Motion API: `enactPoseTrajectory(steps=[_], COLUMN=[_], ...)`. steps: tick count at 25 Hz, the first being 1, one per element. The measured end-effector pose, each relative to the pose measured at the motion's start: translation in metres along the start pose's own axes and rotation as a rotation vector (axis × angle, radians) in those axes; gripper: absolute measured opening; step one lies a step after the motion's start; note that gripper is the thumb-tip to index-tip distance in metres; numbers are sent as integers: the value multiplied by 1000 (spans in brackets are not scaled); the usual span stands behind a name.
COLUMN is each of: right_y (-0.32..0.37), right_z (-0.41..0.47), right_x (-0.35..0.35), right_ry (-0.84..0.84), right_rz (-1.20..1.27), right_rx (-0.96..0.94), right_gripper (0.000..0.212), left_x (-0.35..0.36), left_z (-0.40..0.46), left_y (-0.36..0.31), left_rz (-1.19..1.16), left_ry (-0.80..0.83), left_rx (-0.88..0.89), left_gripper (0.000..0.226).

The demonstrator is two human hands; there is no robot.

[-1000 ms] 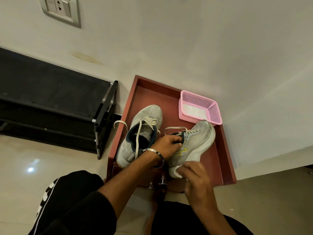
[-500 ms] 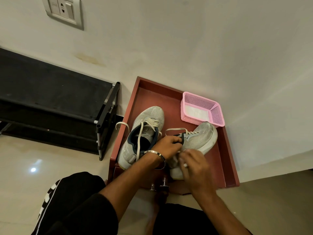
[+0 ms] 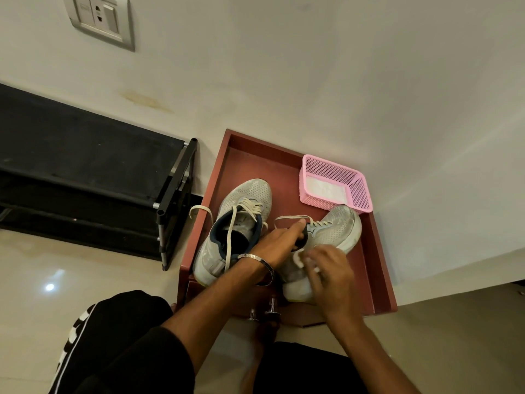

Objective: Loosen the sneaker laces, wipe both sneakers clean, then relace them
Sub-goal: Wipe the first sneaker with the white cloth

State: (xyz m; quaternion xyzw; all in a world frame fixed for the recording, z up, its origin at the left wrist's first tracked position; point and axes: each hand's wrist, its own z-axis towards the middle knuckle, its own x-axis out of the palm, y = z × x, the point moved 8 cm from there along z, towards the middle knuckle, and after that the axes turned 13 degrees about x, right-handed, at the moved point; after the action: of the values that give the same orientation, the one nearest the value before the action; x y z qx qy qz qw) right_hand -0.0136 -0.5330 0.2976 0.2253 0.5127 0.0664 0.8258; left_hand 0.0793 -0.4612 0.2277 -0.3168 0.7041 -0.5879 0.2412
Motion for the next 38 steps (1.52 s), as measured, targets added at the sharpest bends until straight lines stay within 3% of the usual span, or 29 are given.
enactPoseTrajectory(steps=[2,4,5,8,11,12,15,18,21,24,25,28,32,35,38], right_y=[-2,21,23,4,21,23,19,22,11,25,20,-2,22,6,21], right_z=[1,-17,-18,0,-16,-16,-10,-23,-3,-20,-17,11,-6,11,-3], right_x=[-1,9,8,-4,15,13,3,19,-5,1,2,-9,12,-1,14], right_ry=[-29,92,108,28,241,256,188,314,136,212,210,40,128,-12,114], right_rz=[-9,-76,-92,-101,-212,-208,-131,-227,-102,-132,-131,-39,-86,-41,-121], right_rx=[33,-213,-239,-78,-360,-371,-270,-402,-183,-335,-307,17,-203,0,-240], right_gripper=[17,19,19,15,10,11,12,10,10,17,16,12,15,18,13], left_x=[-2,-3,-3,-4,-3,-2,-2,-2,-3,-3,-1,-1,-1,-2,-1], left_z=[-3,-4,-4,-4,-4,-4,-3,-4,-5,-7,-6,-7,-10,-11,-11], left_y=[-2,-1,-1,-6,-6,-6,-6,-5,-5,-5,-5,-4,-2,-6,-6], left_rz=[19,22,26,45,52,43,38,48,47,4,-11,-59,-101,-80,-79], left_ry=[-23,-45,-40,-40,-38,-32,-39,-38,-45,-27,-16,-34,-36,-30,-14], left_rx=[-4,-7,-5,2,23,24,17,1,-1,-30,-36,-77,-106,-84,-98], left_gripper=[61,64,64,66,58,56,65,72,75,71,73,95,99,93,105])
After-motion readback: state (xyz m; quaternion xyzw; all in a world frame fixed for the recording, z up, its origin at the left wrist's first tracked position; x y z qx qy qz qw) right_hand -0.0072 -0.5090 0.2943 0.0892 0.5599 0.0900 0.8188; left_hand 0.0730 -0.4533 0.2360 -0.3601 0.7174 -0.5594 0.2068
